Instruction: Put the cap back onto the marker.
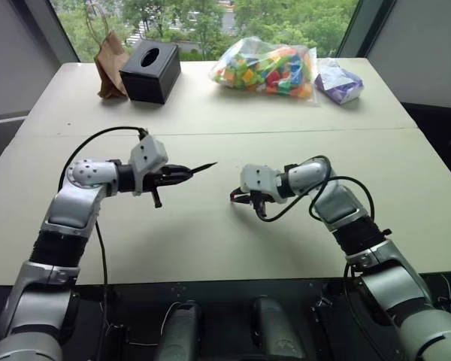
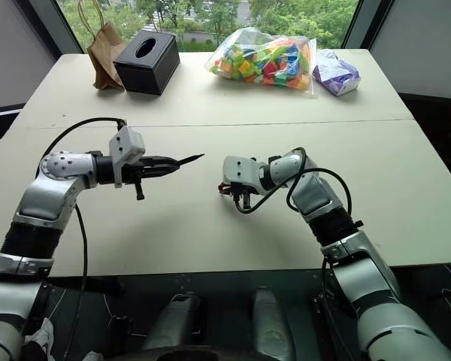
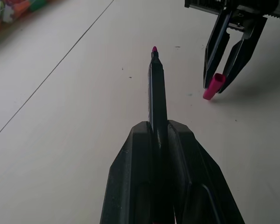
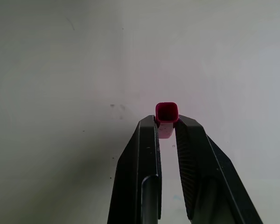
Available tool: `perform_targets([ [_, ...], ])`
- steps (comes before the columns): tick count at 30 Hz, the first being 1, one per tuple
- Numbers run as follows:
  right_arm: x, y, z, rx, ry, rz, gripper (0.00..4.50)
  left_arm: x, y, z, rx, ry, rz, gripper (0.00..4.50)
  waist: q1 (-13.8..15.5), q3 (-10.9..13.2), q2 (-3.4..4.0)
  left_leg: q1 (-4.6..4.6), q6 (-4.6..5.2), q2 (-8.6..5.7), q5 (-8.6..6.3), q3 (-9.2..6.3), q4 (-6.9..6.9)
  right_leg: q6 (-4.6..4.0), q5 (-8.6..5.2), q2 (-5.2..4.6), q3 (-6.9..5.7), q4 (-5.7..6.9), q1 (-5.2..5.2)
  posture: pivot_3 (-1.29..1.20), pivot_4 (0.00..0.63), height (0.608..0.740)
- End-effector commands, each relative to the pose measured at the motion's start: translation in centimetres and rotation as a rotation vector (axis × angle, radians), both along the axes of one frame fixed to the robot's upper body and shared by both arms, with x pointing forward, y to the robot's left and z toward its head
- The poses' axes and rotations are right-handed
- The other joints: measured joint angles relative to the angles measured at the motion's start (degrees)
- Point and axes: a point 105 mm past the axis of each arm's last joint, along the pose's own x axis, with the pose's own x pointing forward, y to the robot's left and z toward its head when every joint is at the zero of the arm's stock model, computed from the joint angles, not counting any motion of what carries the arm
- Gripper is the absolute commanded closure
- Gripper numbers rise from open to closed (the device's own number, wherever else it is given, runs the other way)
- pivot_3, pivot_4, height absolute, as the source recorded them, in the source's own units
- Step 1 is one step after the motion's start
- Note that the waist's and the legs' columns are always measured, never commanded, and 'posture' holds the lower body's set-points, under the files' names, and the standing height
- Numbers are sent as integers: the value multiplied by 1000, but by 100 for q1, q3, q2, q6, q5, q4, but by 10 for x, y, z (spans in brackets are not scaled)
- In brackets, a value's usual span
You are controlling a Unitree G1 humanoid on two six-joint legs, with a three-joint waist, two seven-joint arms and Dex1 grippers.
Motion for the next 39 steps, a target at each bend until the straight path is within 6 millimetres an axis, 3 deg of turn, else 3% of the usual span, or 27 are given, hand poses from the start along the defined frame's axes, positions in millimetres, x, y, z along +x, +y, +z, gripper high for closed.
perform_targets([
  [1, -1, 5, 3, 38, 2, 3, 3411, -2, 3, 14, -17, -47, 14, 4500, -4, 0, 0, 0, 0, 0, 0, 0, 0, 0, 0, 0, 0, 0, 0, 0, 150, 740],
  [2, -1, 6, 2, 43, 6, 3, 3153, -3, 4, 14, -18, -47, 16, 4500, -9, 0, 0, 1, 0, 0, 0, 0, 0, 0, 0, 0, 0, 0, 0, 0, 150, 740],
  [8, -8, 19, -3, 80, 30, 19, 40, -4, 5, 14, -21, -44, 25, 4500, -22, 0, 0, 1, 0, 0, 0, 1, 0, 0, 0, 1, 0, 1, 0, 0, 150, 740],
  [14, -7, 29, -1, 120, 29, 1, 40, -4, 4, 13, -22, -40, 25, 4500, -25, 0, 0, 1, 0, 1, 0, 0, -1, 0, 0, 2, 0, 2, -1, 0, 150, 740],
  [26, 7, 21, -3, 301, 180, -230, 40, -4, 2, 12, -16, -42, 19, 4500, -22, 0, 0, 1, 0, 1, 0, -2, -1, 0, 0, 2, 0, 2, 0, 0, 150, 740],
  [30, 12, 11, -13, 315, 215, -335, 40, -5, 2, 12, -12, -40, 16, 4500, -20, 0, 0, 1, 0, 1, 0, -2, -1, 0, 0, 1, 0, 3, 0, 0, 150, 740],
  [39, 2, -11, -27, 294, 236, -400, 40, -4, 2, 12, -4, -39, 11, 4500, 5, -2, -2, 2, 0, -1, 0, 0, 0, 0, 0, 0, 0, 3, 3, 0, 150, 740],
])
